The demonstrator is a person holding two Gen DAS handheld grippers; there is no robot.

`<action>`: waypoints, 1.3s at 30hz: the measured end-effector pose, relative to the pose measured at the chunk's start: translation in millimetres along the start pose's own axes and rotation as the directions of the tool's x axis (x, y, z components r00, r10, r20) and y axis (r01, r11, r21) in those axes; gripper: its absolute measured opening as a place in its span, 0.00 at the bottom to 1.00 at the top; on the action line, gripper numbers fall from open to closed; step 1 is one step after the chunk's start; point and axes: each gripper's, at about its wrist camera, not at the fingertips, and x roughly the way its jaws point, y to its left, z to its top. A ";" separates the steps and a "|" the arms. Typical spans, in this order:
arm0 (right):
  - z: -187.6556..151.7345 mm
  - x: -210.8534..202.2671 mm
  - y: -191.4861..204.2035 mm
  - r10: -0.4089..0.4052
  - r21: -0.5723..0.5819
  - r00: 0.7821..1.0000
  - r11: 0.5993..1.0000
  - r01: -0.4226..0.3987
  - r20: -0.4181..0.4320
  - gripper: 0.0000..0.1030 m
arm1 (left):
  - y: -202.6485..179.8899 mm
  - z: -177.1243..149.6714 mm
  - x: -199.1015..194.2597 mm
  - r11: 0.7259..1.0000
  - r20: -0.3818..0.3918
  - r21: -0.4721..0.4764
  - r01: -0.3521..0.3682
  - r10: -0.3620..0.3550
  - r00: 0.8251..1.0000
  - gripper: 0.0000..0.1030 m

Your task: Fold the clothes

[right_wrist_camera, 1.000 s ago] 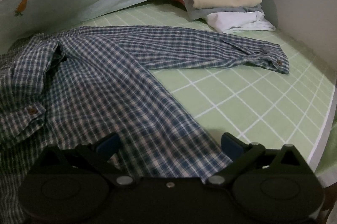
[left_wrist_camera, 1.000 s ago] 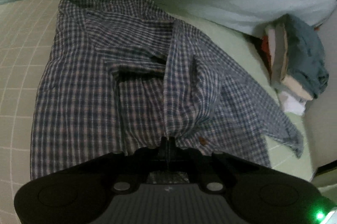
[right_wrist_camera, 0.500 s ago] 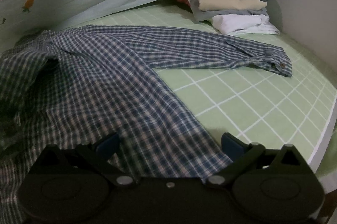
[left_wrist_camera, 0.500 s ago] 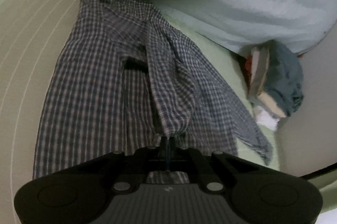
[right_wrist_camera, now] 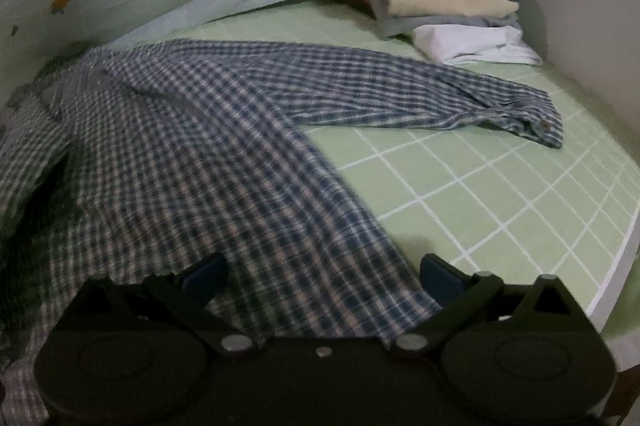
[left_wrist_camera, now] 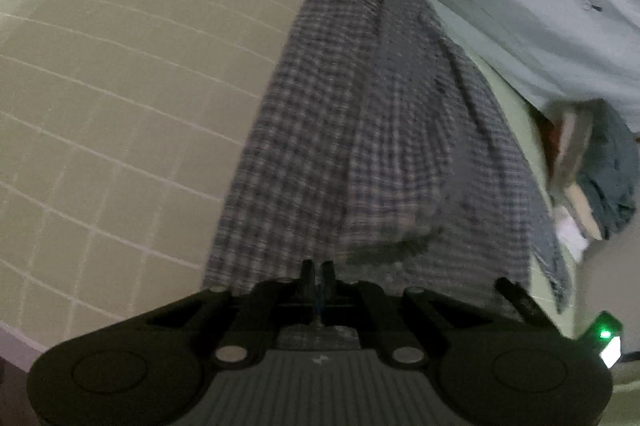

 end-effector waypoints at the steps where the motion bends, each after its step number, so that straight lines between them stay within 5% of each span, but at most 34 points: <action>1: 1.5 -3.1 4.5 -0.006 -0.016 1.000 1.000 0.006 -0.002 0.98 | 4.0 -2.5 -1.1 1.000 0.003 -0.006 -0.017 0.017 1.000 0.23; 5: 2.3 -27.4 34.9 0.030 -0.110 0.996 0.994 -0.021 0.083 0.98 | 17.9 -10.0 -5.1 0.997 0.011 -0.015 -0.078 0.078 0.997 0.60; 7: 2.1 -38.0 55.0 0.114 -0.143 0.990 0.984 -0.101 0.083 0.97 | 18.8 -7.8 -6.4 0.995 0.014 0.016 -0.094 0.094 0.995 0.76; 11: -5.8 -56.3 99.1 0.273 -0.205 0.961 0.943 -0.261 0.034 0.93 | 20.7 -3.4 -8.9 0.989 0.022 0.078 -0.126 0.125 0.992 0.78; 19: -23.3 -64.5 163.3 0.391 -0.221 0.915 0.888 -0.404 -0.104 0.61 | 36.8 6.0 -16.6 0.977 -0.008 0.166 -0.135 0.138 0.990 0.82; 21: -23.6 -62.8 171.6 0.397 -0.193 0.908 0.889 -0.416 -0.130 0.33 | 42.2 9.7 -22.7 0.972 -0.011 0.194 -0.129 0.134 0.991 0.82; 24: -25.3 -73.3 181.8 0.386 -0.186 0.916 0.897 -0.401 -0.110 0.11 | 49.4 16.8 -32.1 0.966 -0.008 0.231 -0.120 0.125 0.992 0.82; 34: -41.0 -152.1 161.0 0.210 -0.068 0.977 0.976 -0.207 0.031 0.09 | 55.0 32.9 -49.6 0.963 -0.033 0.271 0.001 0.008 0.999 0.84; 39: -72.6 -137.3 137.8 0.119 0.048 0.989 0.992 -0.116 -0.089 0.10 | 54.1 27.2 -52.1 0.952 -0.038 0.307 0.012 -0.001 0.999 0.84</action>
